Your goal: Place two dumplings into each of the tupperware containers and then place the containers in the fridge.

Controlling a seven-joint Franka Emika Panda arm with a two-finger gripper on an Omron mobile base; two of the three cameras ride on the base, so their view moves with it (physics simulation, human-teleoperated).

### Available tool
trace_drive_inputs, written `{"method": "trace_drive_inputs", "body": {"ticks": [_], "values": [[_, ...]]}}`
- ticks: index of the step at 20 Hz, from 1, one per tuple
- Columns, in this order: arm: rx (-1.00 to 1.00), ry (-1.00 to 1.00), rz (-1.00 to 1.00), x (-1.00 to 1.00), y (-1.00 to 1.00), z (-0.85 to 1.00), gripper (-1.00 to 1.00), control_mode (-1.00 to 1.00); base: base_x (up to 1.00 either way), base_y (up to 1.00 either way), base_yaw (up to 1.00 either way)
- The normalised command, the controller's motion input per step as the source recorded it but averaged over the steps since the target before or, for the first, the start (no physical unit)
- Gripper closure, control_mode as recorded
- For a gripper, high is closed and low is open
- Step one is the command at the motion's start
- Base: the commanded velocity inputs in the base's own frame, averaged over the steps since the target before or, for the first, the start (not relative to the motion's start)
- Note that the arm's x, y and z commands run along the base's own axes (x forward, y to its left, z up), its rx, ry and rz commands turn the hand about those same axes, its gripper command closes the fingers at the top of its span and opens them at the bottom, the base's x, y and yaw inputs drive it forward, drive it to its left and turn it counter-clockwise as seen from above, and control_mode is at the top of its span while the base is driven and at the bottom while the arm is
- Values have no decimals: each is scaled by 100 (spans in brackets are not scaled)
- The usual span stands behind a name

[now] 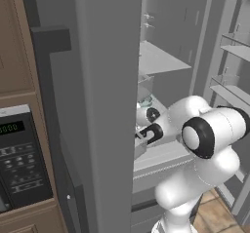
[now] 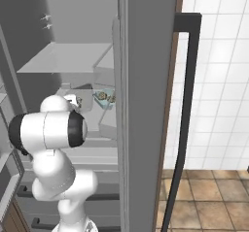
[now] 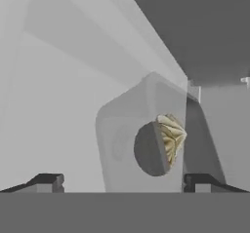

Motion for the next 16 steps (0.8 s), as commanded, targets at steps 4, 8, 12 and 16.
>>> {"method": "trace_drive_inputs", "body": {"ticks": [4,8,12,16], "values": [[0,-1,25,36,30,0,-100,-100,0,0,0],[-7,8,7,41,45,10,-100,-100,0,0,0],[-27,13,0,-12,73,9,-100,-100,0,0,0],[-34,24,-6,-22,62,-22,-100,-100,0,0,0]]}}
